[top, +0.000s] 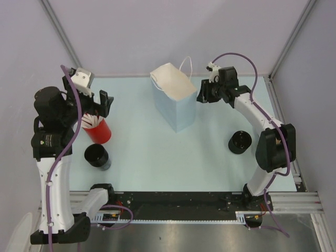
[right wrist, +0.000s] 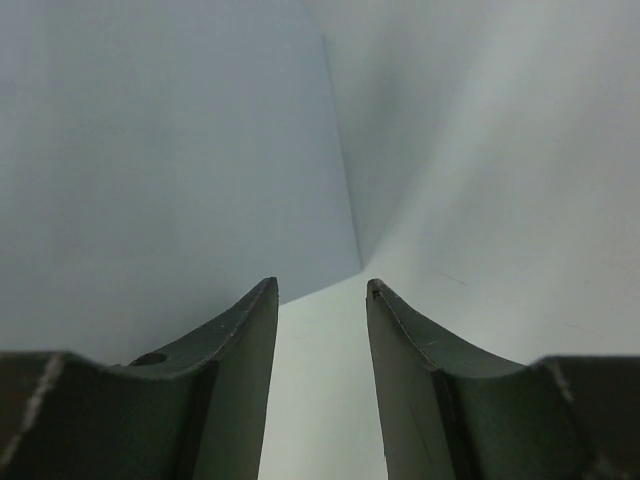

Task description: Pack the takeout coffee

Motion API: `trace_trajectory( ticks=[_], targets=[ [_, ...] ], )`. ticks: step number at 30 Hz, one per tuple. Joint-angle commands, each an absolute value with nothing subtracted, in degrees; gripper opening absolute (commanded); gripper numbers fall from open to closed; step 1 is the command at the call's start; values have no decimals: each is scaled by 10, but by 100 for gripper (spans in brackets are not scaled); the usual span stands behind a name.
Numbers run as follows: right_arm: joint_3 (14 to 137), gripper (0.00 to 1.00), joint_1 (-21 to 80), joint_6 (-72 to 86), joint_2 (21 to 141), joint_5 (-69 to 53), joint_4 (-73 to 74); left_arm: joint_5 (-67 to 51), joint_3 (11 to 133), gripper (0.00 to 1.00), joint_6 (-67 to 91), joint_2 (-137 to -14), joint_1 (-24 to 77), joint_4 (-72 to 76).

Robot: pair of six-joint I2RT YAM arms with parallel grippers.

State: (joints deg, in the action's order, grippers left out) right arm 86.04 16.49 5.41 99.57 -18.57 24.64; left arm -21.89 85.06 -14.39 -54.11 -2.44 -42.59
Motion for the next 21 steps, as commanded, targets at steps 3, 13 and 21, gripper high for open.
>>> trace_trajectory(
  ticks=[3, 13, 21],
  targets=[
    [857, 46, 181, 95, 1003, -288, 193, -234, 847, 99, -133, -536, -30, -413],
    [835, 46, 226, 85, 998, -299, 210, -235, 846, 99, -132, -533, -31, -413],
    [799, 46, 257, 87, 982, -308, 196, -237, 846, 99, -132, -534, -31, -411]
  ],
)
